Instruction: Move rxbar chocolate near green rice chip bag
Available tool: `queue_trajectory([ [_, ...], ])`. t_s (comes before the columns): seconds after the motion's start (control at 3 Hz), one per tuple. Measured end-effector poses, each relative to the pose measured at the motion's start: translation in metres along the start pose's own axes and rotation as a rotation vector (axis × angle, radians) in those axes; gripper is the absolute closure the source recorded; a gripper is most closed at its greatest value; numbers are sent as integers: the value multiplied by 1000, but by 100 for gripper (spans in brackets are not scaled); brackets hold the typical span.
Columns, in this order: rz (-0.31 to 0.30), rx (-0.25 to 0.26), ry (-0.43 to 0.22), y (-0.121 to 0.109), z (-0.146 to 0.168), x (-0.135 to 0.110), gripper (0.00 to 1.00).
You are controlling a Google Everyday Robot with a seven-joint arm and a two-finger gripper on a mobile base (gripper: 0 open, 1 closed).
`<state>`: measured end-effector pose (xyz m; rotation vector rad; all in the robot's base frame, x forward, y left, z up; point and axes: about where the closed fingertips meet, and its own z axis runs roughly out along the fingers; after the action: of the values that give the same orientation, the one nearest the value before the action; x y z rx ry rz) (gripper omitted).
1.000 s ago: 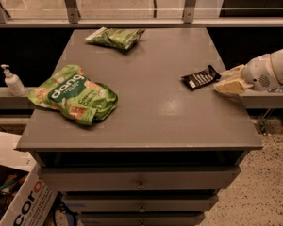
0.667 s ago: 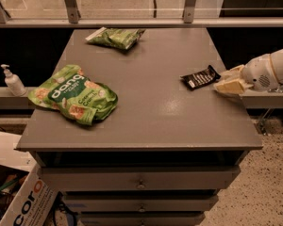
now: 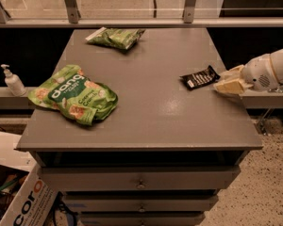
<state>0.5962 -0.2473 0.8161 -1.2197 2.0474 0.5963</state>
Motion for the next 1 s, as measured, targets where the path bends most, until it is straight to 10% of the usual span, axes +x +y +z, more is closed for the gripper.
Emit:
queue_trajectory([
  [1.0,0,0,0,0,-1,-1,36],
])
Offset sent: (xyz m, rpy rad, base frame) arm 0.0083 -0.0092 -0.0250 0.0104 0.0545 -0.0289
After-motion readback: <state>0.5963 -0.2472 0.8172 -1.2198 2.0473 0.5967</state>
